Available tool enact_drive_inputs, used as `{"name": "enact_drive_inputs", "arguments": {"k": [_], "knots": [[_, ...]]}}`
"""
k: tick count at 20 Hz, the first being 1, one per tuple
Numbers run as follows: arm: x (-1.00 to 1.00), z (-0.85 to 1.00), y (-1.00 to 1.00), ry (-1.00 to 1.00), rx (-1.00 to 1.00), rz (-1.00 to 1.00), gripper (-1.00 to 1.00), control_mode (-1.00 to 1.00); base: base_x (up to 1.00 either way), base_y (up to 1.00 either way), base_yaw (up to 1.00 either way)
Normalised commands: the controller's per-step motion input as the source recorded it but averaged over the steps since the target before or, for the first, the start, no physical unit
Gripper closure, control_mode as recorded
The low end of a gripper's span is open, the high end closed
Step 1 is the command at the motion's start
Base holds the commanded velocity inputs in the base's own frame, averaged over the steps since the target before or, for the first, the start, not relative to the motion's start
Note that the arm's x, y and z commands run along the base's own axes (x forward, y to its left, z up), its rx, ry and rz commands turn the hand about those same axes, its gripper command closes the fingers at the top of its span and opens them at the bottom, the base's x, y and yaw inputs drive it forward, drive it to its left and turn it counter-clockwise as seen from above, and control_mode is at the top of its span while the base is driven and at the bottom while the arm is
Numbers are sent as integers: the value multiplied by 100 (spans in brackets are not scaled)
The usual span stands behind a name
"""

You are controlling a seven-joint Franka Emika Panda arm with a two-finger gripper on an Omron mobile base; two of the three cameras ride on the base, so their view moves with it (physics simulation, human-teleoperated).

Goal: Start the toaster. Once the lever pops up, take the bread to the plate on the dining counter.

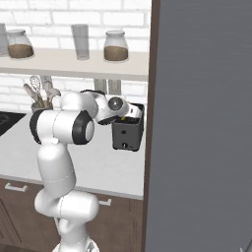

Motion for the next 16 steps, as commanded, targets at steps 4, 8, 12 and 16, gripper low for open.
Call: {"name": "enact_drive_inputs", "arguments": {"k": [4,8,12,16], "knots": [[-21,26,1,-5,0,0,100,-100,0,0,0],[-16,60,3,-5,0,0,100,-100,0,0,0],[-17,94,2,-8,0,0,100,-100,0,0,0],[-23,99,0,-6,0,0,100,-100,0,0,0]]}}
